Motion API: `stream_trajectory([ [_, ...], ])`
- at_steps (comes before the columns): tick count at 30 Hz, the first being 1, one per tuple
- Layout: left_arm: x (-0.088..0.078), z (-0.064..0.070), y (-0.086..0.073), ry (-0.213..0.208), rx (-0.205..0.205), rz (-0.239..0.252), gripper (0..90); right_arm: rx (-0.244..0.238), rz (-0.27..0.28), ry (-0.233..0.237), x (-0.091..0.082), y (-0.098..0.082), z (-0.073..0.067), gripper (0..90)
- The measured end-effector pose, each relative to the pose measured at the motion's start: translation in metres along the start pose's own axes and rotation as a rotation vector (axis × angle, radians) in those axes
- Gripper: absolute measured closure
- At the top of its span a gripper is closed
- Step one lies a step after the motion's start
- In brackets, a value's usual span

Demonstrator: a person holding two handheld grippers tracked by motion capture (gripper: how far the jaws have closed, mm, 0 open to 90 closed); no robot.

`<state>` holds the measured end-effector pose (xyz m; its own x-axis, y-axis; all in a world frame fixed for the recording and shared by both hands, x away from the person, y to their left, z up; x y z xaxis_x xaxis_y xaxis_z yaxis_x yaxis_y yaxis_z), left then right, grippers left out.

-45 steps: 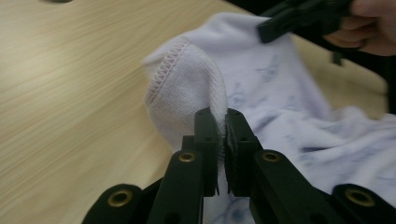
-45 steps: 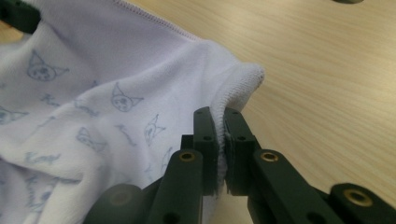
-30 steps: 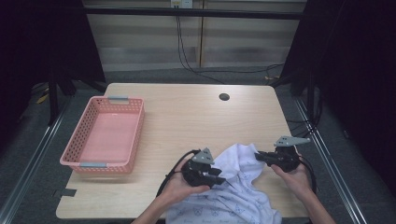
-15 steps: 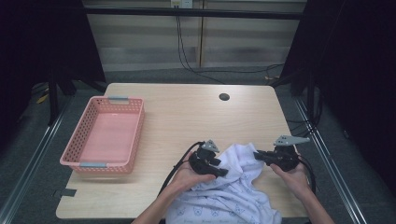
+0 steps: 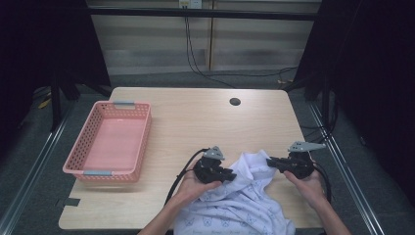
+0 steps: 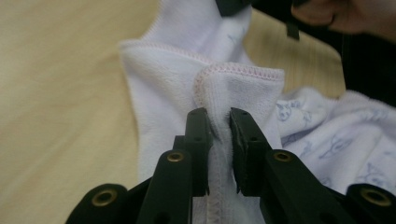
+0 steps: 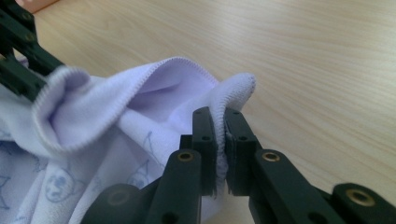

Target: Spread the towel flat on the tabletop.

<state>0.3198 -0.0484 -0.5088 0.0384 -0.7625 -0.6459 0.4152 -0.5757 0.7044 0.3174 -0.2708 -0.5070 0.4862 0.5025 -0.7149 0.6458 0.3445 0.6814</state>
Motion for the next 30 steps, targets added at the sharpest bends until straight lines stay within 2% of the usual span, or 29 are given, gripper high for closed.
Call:
stream_trajectory([
  [2, -0.016, -0.006, 0.006, -0.002, -0.011, 0.043, 78.4, 0.014, 0.031, -0.004, -0.004, 0.003, 0.002, 84.8],
  [4, -0.033, -0.015, 0.011, 0.018, -0.04, 0.108, 79.8, 0.018, 0.063, -0.002, -0.009, 0.009, 0.004, 85.0],
  [5, -0.04, -0.018, 0.012, 0.023, -0.05, 0.123, 80.9, 0.02, 0.07, -0.003, -0.011, 0.011, 0.004, 85.1],
  [7, -0.053, -0.026, 0.013, 0.087, -0.046, 0.134, 82.1, 0.025, 0.081, -0.003, -0.015, 0.014, 0.006, 85.3],
  [8, -0.053, -0.026, 0.013, 0.087, -0.046, 0.134, 82.5, 0.028, 0.087, -0.004, -0.016, 0.016, 0.008, 85.3],
  [9, -0.066, -0.033, 0.014, 0.114, -0.053, 0.147, 82.7, 0.032, 0.09, -0.01, -0.018, 0.017, 0.009, 85.4],
  [11, -0.079, -0.038, 0.016, 0.137, -0.061, 0.171, 83.1, 0.036, 0.108, -0.016, -0.021, 0.02, 0.012, 85.4],
  [13, -0.092, -0.044, 0.016, 0.178, -0.061, 0.182, 83.3, 0.043, 0.121, -0.027, -0.026, 0.023, 0.014, 85.4],
  [15, -0.105, -0.049, 0.017, 0.188, -0.064, 0.204, 83.2, 0.044, 0.143, -0.039, -0.033, 0.028, 0.017, 85.3],
  [20, -0.139, -0.062, 0.021, 0.257, -0.079, 0.248, 83.5, 0.052, 0.194, -0.07, -0.052, 0.042, 0.025, 85.5],
  [24, -0.166, -0.069, 0.033, 0.316, -0.066, 0.286, 83.6, 0.05, 0.243, -0.077, -0.065, 0.06, 0.027, 85.6],
  [28, -0.189, -0.078, 0.047, 0.354, -0.078, 0.336, 83.7, 0.038, 0.298, -0.084, -0.075, 0.086, 0.029, 85.5],
  [30, -0.197, -0.082, 0.054, 0.386, -0.072, 0.339, 83.7, 0.028, 0.317, -0.083, -0.079, 0.101, 0.029, 85.5],
])
Point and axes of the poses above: each handheld gripper's, and its own axes: x roughly forward along the jaws, y roughly out of its top, z roughly to its right, the point moved 7 cm from there along x, roughly forward along the jaws, and after that the axes turned 8 degrees about -z, right-handed, at the moved point
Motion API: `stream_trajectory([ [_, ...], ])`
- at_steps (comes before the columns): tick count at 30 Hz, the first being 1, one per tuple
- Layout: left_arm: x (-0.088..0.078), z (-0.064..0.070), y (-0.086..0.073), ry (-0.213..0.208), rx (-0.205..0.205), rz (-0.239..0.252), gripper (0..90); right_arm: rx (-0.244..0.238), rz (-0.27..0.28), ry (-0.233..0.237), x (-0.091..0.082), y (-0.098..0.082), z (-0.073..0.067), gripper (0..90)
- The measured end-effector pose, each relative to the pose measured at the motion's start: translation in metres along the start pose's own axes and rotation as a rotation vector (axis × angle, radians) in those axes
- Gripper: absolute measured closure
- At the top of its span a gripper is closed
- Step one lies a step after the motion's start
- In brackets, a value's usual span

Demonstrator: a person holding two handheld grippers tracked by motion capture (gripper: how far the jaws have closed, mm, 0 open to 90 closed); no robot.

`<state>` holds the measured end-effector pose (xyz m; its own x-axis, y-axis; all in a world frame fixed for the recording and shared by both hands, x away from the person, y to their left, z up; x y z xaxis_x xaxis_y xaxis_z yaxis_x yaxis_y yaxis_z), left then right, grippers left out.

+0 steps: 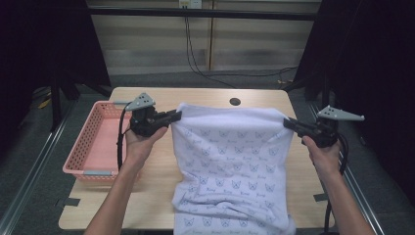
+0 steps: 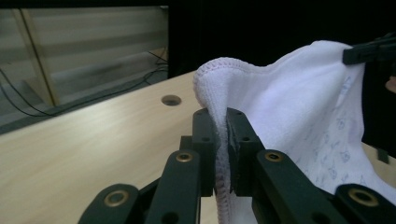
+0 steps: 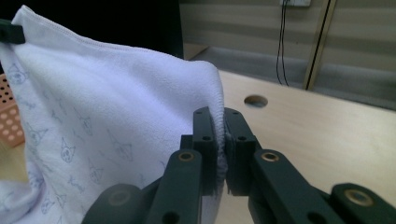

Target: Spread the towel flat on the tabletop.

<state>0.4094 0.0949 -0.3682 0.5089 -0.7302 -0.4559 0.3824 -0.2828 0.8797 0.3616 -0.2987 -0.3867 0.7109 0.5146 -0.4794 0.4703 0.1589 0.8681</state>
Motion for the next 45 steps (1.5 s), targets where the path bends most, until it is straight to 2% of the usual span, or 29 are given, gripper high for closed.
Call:
stream_trajectory([
  [3, -0.004, -0.011, 0.016, 0.036, -0.004, 0.02, 83.8, -0.026, 0.021, -0.009, 0.003, 0.026, -0.001, 85.5],
  [4, -0.004, -0.011, 0.016, 0.036, -0.004, 0.02, 83.8, -0.034, 0.028, -0.014, 0.004, 0.035, -0.001, 85.5],
  [5, -0.008, -0.018, 0.028, 0.055, -0.009, 0.045, 83.8, -0.04, 0.037, -0.016, 0.005, 0.044, -0.001, 85.5],
  [6, -0.008, -0.018, 0.028, 0.055, -0.009, 0.045, 83.7, -0.046, 0.044, -0.017, 0.006, 0.052, -0.001, 85.4],
  [8, -0.011, -0.03, 0.044, 0.086, -0.008, 0.058, 83.8, -0.052, 0.049, -0.026, 0.01, 0.067, 0.001, 85.4],
  [13, 0.007, -0.053, 0.062, 0.119, -0.032, 0.052, 83.8, -0.05, 0.037, -0.063, 0.034, 0.097, 0.017, 85.5],
  [14, 0.007, -0.053, 0.062, 0.119, -0.032, 0.052, 83.6, -0.043, 0.032, -0.073, 0.041, 0.101, 0.022, 85.5],
  [15, 0.014, -0.061, 0.062, 0.145, -0.038, 0.044, 83.6, -0.043, 0.032, -0.073, 0.041, 0.101, 0.022, 85.5],
  [16, 0.022, -0.068, 0.062, 0.165, -0.035, 0.042, 83.2, -0.028, 0.014, -0.087, 0.051, 0.103, 0.029, 85.5],
  [17, 0.038, -0.08, 0.055, 0.187, -0.065, 0.018, 77.4, -0.003, -0.02, -0.105, 0.069, 0.099, 0.04, 84.6],
  [18, 0.048, -0.087, 0.049, 0.204, -0.094, -0.007, 69.5, 0.003, -0.044, -0.128, 0.077, 0.095, 0.044, 81.0],
  [19, 0.056, -0.092, 0.043, 0.199, -0.116, -0.026, 62.9, 0.008, -0.082, -0.167, 0.086, 0.088, 0.051, 73.8],
  [21, 0.065, -0.095, 0.034, 0.196, -0.143, -0.057, 56.6, 0.015, -0.139, -0.234, 0.1, 0.071, 0.062, 63.2],
  [22, 0.068, -0.092, 0.031, 0.169, -0.141, -0.05, 56.7, 0.031, -0.146, -0.235, 0.104, 0.064, 0.065, 59.7],
  [23, 0.071, -0.089, 0.026, 0.177, -0.116, -0.062, 60.0, 0.045, -0.133, -0.209, 0.107, 0.058, 0.066, 59.6],
  [24, 0.073, -0.088, 0.021, 0.183, -0.099, -0.095, 59.5, 0.039, -0.128, -0.202, 0.107, 0.053, 0.065, 59.6],
  [25, 0.075, -0.087, 0.017, 0.161, -0.108, -0.106, 58.6, 0.033, -0.136, -0.196, 0.107, 0.046, 0.064, 59.1],
  [26, 0.076, -0.084, 0.014, 0.159, -0.119, -0.097, 58.5, 0.039, -0.137, -0.177, 0.106, 0.041, 0.062, 58.1],
  [27, 0.074, -0.081, 0.012, 0.148, -0.106, -0.099, 59.6, 0.039, -0.144, -0.16, 0.105, 0.035, 0.059, 57.7],
  [30, 0.066, -0.063, 0.003, 0.086, -0.089, -0.084, 61.5, 0.008, -0.144, -0.114, 0.093, 0.02, 0.045, 56.6],
  [32, 0.062, -0.05, -0.008, 0.058, -0.083, -0.109, 64.0, 0.002, -0.137, -0.066, 0.083, 0.009, 0.033, 55.5],
  [33, 0.059, -0.043, -0.013, 0.048, -0.077, -0.104, 64.7, -0.013, -0.151, -0.047, 0.078, 0.001, 0.027, 54.9],
  [35, 0.052, -0.028, -0.026, 0.019, -0.069, -0.115, 67.2, -0.037, -0.166, -0.026, 0.067, -0.014, 0.014, 53.7],
  [36, 0.049, -0.02, -0.033, 0.004, -0.071, -0.11, 67.8, -0.044, -0.174, -0.002, 0.062, -0.022, 0.007, 53.1],
  [39, 0.043, 0.007, -0.06, -0.047, -0.032, -0.166, 67.9, -0.065, -0.207, 0.053, 0.048, -0.048, -0.013, 52.3],
  [42, 0.037, 0.033, -0.092, -0.098, -0.002, -0.234, 67.7, -0.063, -0.247, 0.102, 0.04, -0.076, -0.032, 52.2],
  [43, 0.034, 0.041, -0.103, -0.122, -0.008, -0.246, 67.4, -0.07, -0.277, 0.111, 0.04, -0.087, -0.037, 52.0],
  [44, 0.034, 0.041, -0.103, -0.122, -0.008, -0.246, 66.8, -0.078, -0.302, 0.12, 0.039, -0.098, -0.043, 51.6],
  [45, 0.03, 0.055, -0.128, -0.131, -0.035, -0.279, 66.8, -0.071, -0.317, 0.127, 0.039, -0.109, -0.047, 50.2],
])
Point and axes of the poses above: each handheld gripper's, and its own axes: x roughly forward along the jaws, y roughly out of its top, z roughly to its right, the point moved 7 cm from there along x, roughly forward along the jaws, and after that the axes turned 8 degrees about -z, right-handed, at the moved point
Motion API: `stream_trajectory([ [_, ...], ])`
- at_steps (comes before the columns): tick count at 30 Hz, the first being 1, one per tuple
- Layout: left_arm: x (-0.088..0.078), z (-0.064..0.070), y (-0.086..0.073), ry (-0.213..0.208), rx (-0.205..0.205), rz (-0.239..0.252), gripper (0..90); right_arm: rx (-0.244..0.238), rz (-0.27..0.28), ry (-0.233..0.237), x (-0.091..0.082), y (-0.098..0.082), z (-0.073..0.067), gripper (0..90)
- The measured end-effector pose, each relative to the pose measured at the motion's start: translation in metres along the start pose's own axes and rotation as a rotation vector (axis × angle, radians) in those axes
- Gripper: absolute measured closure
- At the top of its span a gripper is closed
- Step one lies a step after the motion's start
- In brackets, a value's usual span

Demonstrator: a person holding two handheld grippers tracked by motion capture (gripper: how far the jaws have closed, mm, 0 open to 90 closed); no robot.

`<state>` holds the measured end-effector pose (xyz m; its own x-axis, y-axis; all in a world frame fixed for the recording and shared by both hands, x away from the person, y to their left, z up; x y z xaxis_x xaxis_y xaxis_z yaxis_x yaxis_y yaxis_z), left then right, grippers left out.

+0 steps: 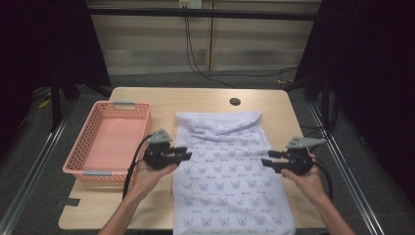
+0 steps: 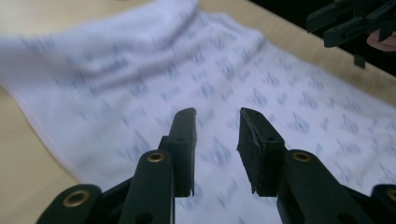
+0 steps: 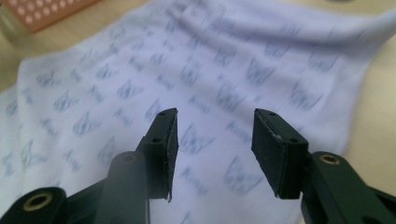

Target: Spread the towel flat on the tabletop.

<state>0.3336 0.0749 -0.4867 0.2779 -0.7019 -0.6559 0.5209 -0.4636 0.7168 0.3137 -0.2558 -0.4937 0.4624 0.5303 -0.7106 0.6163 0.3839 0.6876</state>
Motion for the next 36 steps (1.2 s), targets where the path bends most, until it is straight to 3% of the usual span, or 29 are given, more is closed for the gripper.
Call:
stream_trajectory([
  [1, 0.0, 0.0, 0.0, 0.0, 0.0, 0.0, 65.6, 0.021, 0.001, -0.006, 0.003, -0.008, -0.005, 48.1],
  [2, 0.002, 0.016, -0.024, -0.016, 0.012, -0.026, 65.3, 0.041, -0.006, 0.004, 0.006, -0.018, -0.014, 48.1],
  [3, 0.003, 0.023, -0.034, -0.035, 0.0, -0.047, 64.1, 0.033, -0.026, 0.013, 0.008, -0.023, -0.02, 47.8],
  [4, 0.004, 0.03, -0.041, -0.051, 0.027, -0.075, 61.2, -0.004, -0.055, 0.0, 0.01, -0.029, -0.027, 47.1],
  [6, 0.005, 0.036, -0.053, -0.014, 0.067, -0.116, 57.7, -0.035, -0.096, 0.013, 0.014, -0.039, -0.037, 46.4],
  [9, 0.01, 0.031, -0.061, 0.029, 0.067, -0.138, 53.7, -0.052, -0.137, -0.02, 0.021, -0.048, -0.03, 45.4],
  [13, 0.017, 0.034, -0.06, -0.008, 0.07, -0.143, 62.0, -0.036, -0.151, -0.052, 0.034, -0.043, -0.012, 45.3],
  [14, 0.026, 0.037, -0.066, 0.02, 0.092, -0.209, 64.2, -0.04, -0.173, -0.073, 0.038, -0.045, -0.008, 46.4],
  [15, 0.029, 0.038, -0.068, 0.027, 0.105, -0.213, 67.7, -0.057, -0.166, -0.077, 0.038, -0.044, -0.007, 47.5],
  [16, 0.028, 0.039, -0.069, 0.033, 0.117, -0.223, 72.2, -0.063, -0.17, -0.084, 0.037, -0.045, -0.008, 49.9],
  [18, 0.025, 0.039, -0.072, 0.008, 0.099, -0.224, 83.0, -0.08, -0.178, -0.094, 0.035, -0.047, -0.01, 58.6],
  [20, 0.021, 0.039, -0.076, -0.01, 0.092, -0.223, 86.1, -0.083, -0.202, -0.092, 0.029, -0.051, -0.013, 71.2],
  [22, 0.017, 0.042, -0.08, -0.012, 0.097, -0.244, 87.0, -0.078, -0.206, -0.067, 0.022, -0.058, -0.018, 77.6],
  [23, 0.015, 0.045, -0.082, -0.003, 0.127, -0.255, 87.6, -0.075, -0.216, -0.073, 0.019, -0.061, -0.022, 80.5],
  [24, 0.014, 0.049, -0.084, 0.009, 0.133, -0.256, 87.8, -0.074, -0.228, -0.063, 0.017, -0.064, -0.027, 82.4],
  [26, 0.009, 0.056, -0.09, -0.017, 0.12, -0.27, 87.9, -0.065, -0.241, -0.043, 0.012, -0.07, -0.04, 84.3],
  [28, 0.001, 0.06, -0.097, -0.044, 0.108, -0.285, 87.9, -0.053, -0.263, 0.006, 0.006, -0.078, -0.05, 85.2],
  [29, -0.003, 0.062, -0.101, -0.071, 0.091, -0.291, 87.9, -0.059, -0.266, 0.035, 0.004, -0.08, -0.053, 85.4],
  [31, -0.009, 0.068, -0.108, -0.087, 0.089, -0.294, 87.9, -0.079, -0.284, 0.08, 0.001, -0.084, -0.061, 85.8],
  [32, -0.013, 0.071, -0.11, -0.101, 0.09, -0.29, 87.9, -0.098, -0.294, 0.116, 0.0, -0.085, -0.066, 85.6],
  [34, -0.024, 0.077, -0.105, -0.092, 0.101, -0.22, 87.3, -0.119, -0.303, 0.1, -0.001, -0.085, -0.072, 83.6],
  [36, -0.031, 0.081, -0.1, -0.119, 0.093, -0.167, 85.4, -0.111, -0.249, 0.108, -0.003, -0.08, -0.071, 71.5],
])
Point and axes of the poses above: each handheld gripper's, and its own axes: x roughly forward along the jaws, y roughly out of its top, z roughly to its right, the point moved 7 cm from there along x, roughly forward along the jaws, and after that the axes turned 8 degrees about -z, right-handed, at the moved point
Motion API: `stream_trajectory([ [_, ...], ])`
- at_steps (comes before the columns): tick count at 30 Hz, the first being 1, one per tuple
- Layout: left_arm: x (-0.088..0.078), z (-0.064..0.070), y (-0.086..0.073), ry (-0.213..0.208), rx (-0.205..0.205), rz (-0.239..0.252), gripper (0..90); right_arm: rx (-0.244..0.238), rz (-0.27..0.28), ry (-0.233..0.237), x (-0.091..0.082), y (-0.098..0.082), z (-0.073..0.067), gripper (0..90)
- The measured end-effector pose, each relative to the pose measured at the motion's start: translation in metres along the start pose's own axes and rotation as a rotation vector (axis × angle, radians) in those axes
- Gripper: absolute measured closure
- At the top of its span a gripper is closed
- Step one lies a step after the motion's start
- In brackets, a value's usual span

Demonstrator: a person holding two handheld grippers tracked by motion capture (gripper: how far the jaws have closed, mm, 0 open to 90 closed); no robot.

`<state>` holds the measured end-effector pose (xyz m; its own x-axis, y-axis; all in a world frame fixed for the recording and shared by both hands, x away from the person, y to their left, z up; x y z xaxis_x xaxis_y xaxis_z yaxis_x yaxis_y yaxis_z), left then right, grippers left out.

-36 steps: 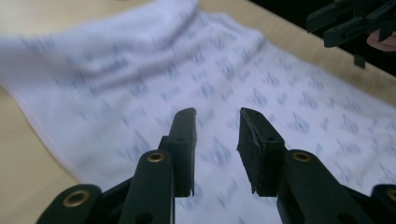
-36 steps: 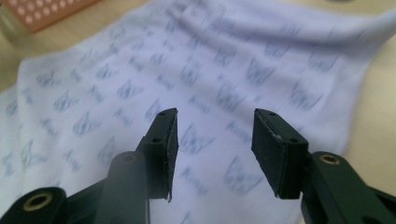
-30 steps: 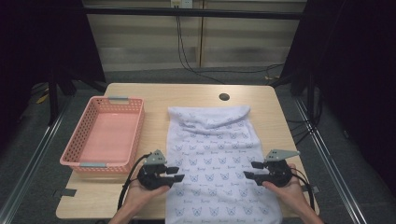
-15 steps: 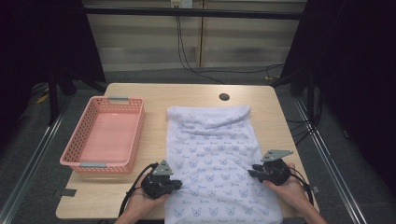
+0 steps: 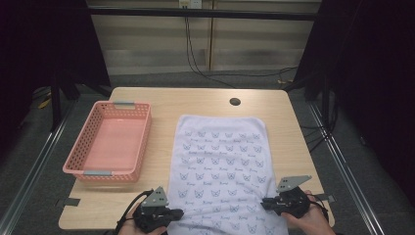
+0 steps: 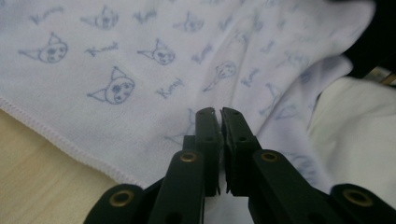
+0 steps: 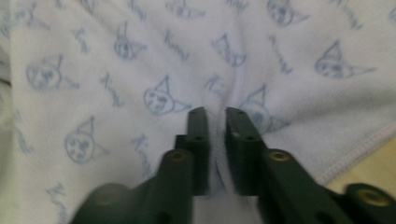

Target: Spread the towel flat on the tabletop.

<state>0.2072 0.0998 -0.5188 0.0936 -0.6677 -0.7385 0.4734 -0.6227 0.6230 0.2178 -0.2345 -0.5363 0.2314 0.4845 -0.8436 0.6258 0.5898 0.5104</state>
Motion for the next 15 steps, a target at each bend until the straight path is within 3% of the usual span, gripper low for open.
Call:
stream_trajectory([
  [2, -0.001, -0.008, 0.001, 0.023, -0.021, 0.005, 77.9, 0.037, 0.049, -0.001, -0.007, 0.004, 0.007, 67.1],
  [4, 0.0, -0.022, 0.005, 0.056, -0.047, 0.011, 73.2, 0.064, 0.082, -0.048, -0.012, 0.01, 0.017, 58.3],
  [5, 0.0, -0.022, 0.005, 0.056, -0.047, 0.011, 71.0, 0.066, 0.098, -0.058, -0.013, 0.013, 0.021, 56.6],
  [6, -0.002, -0.037, 0.014, 0.065, -0.052, 0.029, 71.1, 0.069, 0.113, -0.072, -0.013, 0.018, 0.025, 54.8],
  [7, -0.001, -0.044, 0.02, 0.077, -0.045, 0.044, 71.5, 0.071, 0.119, -0.084, -0.013, 0.021, 0.028, 53.0],
  [9, 0.005, -0.061, 0.03, 0.084, -0.085, 0.04, 70.2, 0.06, 0.127, -0.095, -0.009, 0.03, 0.035, 50.1],
  [13, 0.024, -0.088, 0.047, 0.133, -0.07, 0.003, 67.2, 0.062, 0.136, -0.106, 0.0, 0.049, 0.048, 46.4],
  [15, 0.029, -0.094, 0.051, 0.13, -0.078, -0.005, 63.2, 0.061, 0.129, -0.106, 0.007, 0.058, 0.054, 45.9],
])
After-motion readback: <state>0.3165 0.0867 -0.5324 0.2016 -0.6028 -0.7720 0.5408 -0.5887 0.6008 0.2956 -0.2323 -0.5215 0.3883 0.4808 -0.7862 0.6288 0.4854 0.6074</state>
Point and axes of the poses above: each handheld gripper's, and its own axes: x roughly forward along the jaws, y roughly out of its top, z roughly to its right, the point moved 7 cm from there along x, roughly forward along the jaws, and after that the axes turned 8 degrees about -z, right-handed, at the moved point
